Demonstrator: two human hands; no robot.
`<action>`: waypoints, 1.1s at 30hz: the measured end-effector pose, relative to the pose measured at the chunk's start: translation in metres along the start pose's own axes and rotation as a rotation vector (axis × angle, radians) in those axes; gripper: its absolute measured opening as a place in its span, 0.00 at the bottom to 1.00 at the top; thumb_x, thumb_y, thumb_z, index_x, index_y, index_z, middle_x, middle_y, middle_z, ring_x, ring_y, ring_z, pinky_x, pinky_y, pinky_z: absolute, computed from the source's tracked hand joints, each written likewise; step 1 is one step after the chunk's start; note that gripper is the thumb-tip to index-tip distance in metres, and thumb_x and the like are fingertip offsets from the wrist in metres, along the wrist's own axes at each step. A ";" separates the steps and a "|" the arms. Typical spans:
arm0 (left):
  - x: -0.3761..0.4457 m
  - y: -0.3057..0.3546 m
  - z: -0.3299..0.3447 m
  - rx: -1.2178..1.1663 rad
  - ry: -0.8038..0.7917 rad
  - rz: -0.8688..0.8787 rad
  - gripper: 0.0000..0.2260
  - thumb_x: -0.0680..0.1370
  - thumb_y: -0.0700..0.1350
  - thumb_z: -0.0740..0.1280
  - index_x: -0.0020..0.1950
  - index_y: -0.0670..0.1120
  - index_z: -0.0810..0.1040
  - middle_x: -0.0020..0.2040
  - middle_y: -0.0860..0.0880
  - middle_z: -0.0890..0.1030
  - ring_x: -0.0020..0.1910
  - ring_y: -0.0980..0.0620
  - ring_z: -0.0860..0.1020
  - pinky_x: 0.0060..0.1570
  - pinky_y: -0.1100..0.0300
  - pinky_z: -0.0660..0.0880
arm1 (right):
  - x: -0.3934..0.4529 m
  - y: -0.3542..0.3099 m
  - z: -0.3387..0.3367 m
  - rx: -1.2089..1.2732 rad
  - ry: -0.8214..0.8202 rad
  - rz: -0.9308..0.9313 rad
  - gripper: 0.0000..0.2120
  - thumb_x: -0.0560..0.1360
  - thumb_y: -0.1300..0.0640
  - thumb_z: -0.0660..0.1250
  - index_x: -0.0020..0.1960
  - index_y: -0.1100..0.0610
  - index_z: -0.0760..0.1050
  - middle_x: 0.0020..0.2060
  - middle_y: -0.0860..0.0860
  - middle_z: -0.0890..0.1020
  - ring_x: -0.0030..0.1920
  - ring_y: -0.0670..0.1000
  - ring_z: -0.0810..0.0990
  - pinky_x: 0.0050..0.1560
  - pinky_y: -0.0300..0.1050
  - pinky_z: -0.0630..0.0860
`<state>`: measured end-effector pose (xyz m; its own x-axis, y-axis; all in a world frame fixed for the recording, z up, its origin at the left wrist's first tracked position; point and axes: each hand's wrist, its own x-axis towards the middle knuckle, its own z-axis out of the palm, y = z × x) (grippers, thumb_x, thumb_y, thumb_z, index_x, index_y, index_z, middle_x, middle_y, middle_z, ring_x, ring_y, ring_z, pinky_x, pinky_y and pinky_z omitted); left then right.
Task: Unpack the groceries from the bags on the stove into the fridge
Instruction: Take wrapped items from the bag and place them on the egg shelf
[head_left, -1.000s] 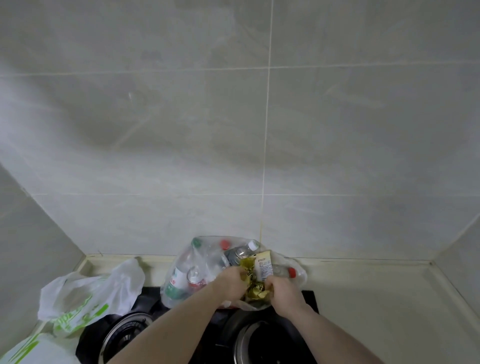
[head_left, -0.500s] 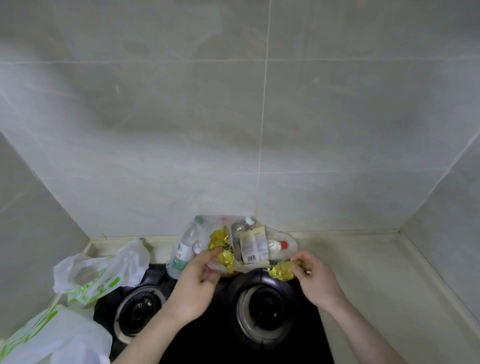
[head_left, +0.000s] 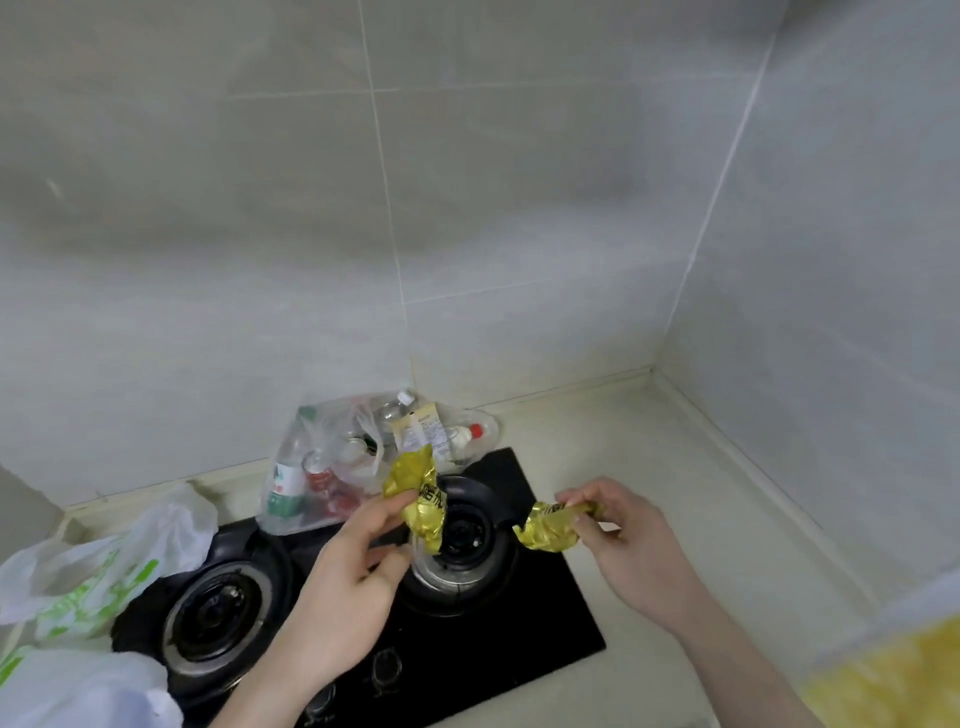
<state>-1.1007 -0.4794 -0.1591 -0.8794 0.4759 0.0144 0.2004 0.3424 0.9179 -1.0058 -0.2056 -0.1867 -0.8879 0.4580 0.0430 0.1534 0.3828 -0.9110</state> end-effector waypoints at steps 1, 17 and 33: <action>-0.003 0.006 0.006 -0.008 -0.019 0.015 0.26 0.81 0.32 0.64 0.69 0.60 0.77 0.65 0.68 0.78 0.66 0.68 0.75 0.57 0.77 0.71 | -0.008 0.000 -0.008 0.011 0.023 0.005 0.13 0.78 0.68 0.68 0.46 0.50 0.80 0.49 0.38 0.87 0.50 0.40 0.85 0.46 0.32 0.78; -0.049 0.123 0.224 -0.123 -0.538 0.309 0.29 0.80 0.28 0.65 0.67 0.61 0.79 0.68 0.57 0.80 0.70 0.61 0.75 0.60 0.70 0.74 | -0.220 0.035 -0.231 -0.007 0.502 0.227 0.17 0.79 0.66 0.67 0.45 0.44 0.79 0.53 0.37 0.86 0.53 0.41 0.84 0.48 0.36 0.78; -0.187 0.294 0.486 -0.255 -1.202 0.582 0.21 0.75 0.45 0.66 0.64 0.65 0.80 0.68 0.58 0.79 0.67 0.59 0.77 0.62 0.59 0.76 | -0.483 0.038 -0.395 -0.099 1.177 0.381 0.15 0.79 0.66 0.68 0.45 0.46 0.80 0.53 0.40 0.86 0.55 0.44 0.85 0.48 0.36 0.78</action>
<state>-0.6675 -0.0740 -0.0842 0.2471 0.9501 0.1902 0.2104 -0.2442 0.9466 -0.4000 -0.0950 -0.0801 0.1416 0.9751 0.1707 0.3938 0.1027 -0.9134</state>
